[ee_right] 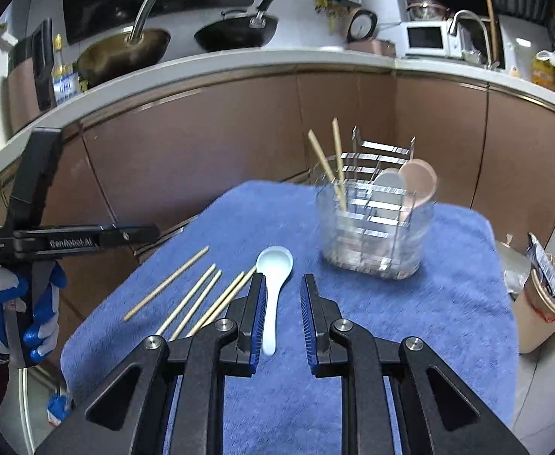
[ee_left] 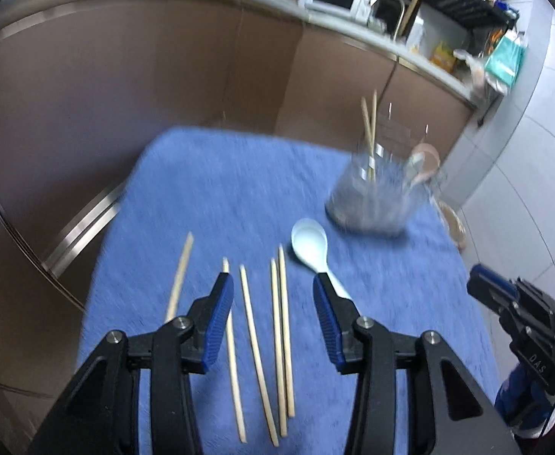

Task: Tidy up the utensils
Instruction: 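Move both open tools back toward the remaining utensils, then close the right tool on the last white spoon's bowl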

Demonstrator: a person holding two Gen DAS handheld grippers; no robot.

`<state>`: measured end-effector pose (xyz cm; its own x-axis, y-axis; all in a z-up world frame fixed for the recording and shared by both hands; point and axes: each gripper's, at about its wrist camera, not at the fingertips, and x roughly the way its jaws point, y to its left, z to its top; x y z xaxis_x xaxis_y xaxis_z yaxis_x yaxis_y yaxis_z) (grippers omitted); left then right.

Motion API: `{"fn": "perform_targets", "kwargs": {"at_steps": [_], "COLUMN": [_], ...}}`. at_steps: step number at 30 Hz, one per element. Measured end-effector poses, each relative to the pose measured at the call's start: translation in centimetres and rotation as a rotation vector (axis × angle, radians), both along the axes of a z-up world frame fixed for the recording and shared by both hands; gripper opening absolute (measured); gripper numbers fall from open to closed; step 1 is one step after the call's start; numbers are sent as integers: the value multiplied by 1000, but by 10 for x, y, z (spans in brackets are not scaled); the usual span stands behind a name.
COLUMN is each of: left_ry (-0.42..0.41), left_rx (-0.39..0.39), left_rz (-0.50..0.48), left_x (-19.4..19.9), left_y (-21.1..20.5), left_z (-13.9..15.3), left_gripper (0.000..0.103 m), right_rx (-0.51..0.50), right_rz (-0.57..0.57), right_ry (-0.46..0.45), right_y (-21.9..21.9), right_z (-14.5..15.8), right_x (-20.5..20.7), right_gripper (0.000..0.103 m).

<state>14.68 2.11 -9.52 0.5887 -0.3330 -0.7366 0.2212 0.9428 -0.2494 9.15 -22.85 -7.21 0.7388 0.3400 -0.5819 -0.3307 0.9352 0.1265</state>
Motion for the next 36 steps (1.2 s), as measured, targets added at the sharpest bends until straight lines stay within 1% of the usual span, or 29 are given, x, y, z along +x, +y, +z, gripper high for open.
{"fn": "perform_targets", "kwargs": {"at_steps": [5,8,13,17,22,27,36], "left_ry": [141,201,267,301,332,347,342], "left_rx": [-28,-24,5,43,69,83,140], "left_rz": [-67,-87,-116,-128,-119,-123,-183], "left_x": [21,40,66,81,98,109,116], "left_y": [-13,-18,-30,-38,-38,-38,-53], "left_z": [-33,-46,-60,-71,-80,-87,-88], "left_gripper": [29,28,28,25,23,21,21], "right_rx": [-9,-9,0,-11,-32,-47,-100], "right_rz": [34,50,70,83,96,110,126], "right_ry": [76,129,212,257,273,278,300], "right_y": [7,8,10,15,23,29,44], "right_z": [-17,-30,-50,-62,-69,-73,-84], "right_x": [11,21,41,60,80,97,137], "right_gripper": [18,18,18,19,19,19,19]}}
